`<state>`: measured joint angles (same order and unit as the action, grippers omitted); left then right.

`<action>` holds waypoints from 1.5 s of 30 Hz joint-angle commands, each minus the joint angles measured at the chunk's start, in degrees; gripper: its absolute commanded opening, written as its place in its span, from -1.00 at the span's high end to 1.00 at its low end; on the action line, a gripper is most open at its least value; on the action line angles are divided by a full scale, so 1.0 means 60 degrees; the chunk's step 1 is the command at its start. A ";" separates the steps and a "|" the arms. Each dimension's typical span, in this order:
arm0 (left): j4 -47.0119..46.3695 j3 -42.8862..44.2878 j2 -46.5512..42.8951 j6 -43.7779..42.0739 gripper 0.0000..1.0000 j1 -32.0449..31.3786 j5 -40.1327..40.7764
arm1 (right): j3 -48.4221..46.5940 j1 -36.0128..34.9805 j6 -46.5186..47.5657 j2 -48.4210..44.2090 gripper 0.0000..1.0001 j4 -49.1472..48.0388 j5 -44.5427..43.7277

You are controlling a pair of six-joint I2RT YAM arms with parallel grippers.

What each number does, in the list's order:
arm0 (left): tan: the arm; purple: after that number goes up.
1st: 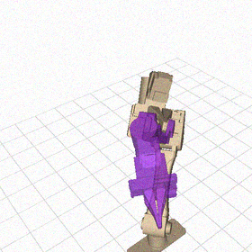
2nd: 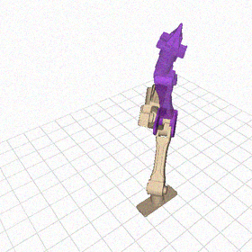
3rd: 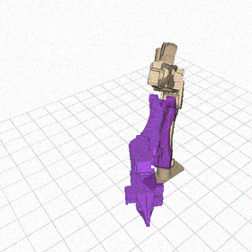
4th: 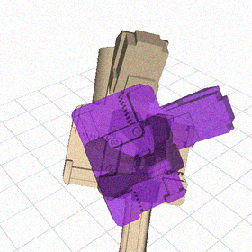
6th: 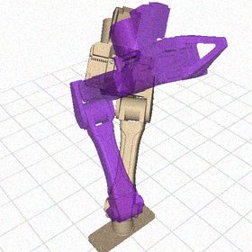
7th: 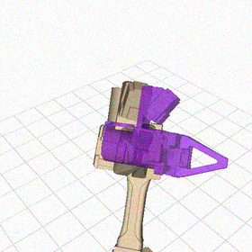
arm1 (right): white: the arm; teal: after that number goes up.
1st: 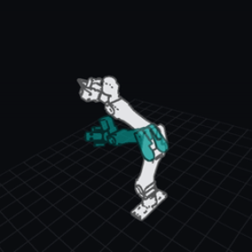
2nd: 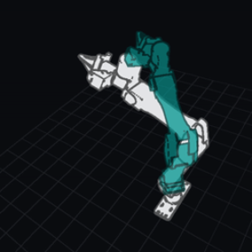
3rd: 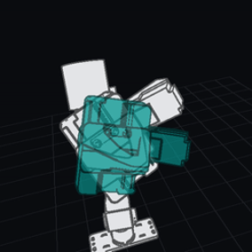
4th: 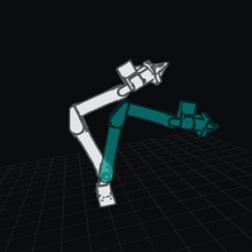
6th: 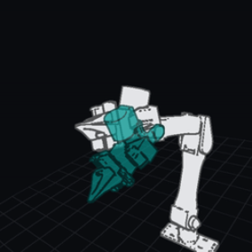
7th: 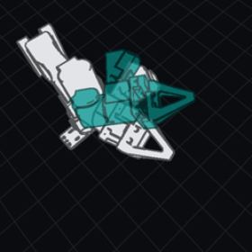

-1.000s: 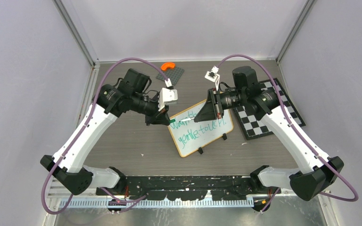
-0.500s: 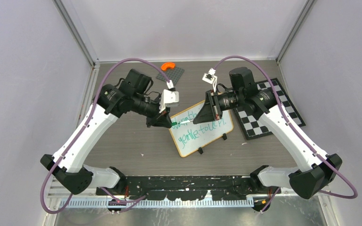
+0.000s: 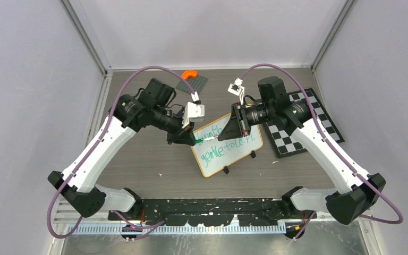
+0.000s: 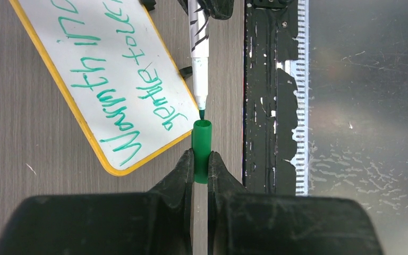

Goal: Write a sentence on the whiteboard
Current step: Close the whiteboard marker at the center of the board.

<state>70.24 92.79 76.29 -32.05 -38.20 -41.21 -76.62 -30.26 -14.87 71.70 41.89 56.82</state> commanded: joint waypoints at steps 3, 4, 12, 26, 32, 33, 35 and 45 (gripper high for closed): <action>0.0146 0.0311 0.0083 -0.0155 1.00 -0.0144 -0.0225 | -0.0433 -0.0058 0.0133 0.0032 0.99 -0.0126 -0.0007; 0.0146 0.0311 0.0094 -0.0151 1.00 -0.0159 -0.0222 | -0.0429 -0.0073 0.0142 0.0032 0.99 -0.0113 -0.0014; -0.0006 0.0490 0.0244 0.0072 1.00 -0.0267 -0.0059 | -0.0480 -0.0205 0.0354 0.0131 0.99 0.0065 -0.0176; -0.1212 0.1220 0.1111 0.2149 1.00 -0.0371 -0.0517 | -0.0364 -0.0548 0.0432 0.0498 1.00 0.0034 -0.1034; -0.1444 0.2337 0.1729 0.2503 1.00 -0.0794 -0.0222 | -0.0074 -0.0672 0.0162 0.0571 0.99 -0.0223 -0.0976; -0.1481 0.2446 0.1787 0.2466 1.00 -0.0892 -0.0139 | -0.0021 -0.0670 0.0126 0.0572 0.99 -0.0263 -0.0943; -0.1556 0.2591 0.1846 0.2434 1.00 -0.1030 -0.0002 | 0.0028 -0.0682 0.0102 0.0560 1.00 -0.0323 -0.0894; -0.2150 0.2651 0.1711 0.2608 1.00 -0.1420 0.0739 | 0.0294 -0.0681 -0.0721 0.0688 0.99 -0.0776 -0.0472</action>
<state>74.06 104.18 87.53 -19.20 -44.01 -33.50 -76.51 -32.60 -15.09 74.26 41.80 52.23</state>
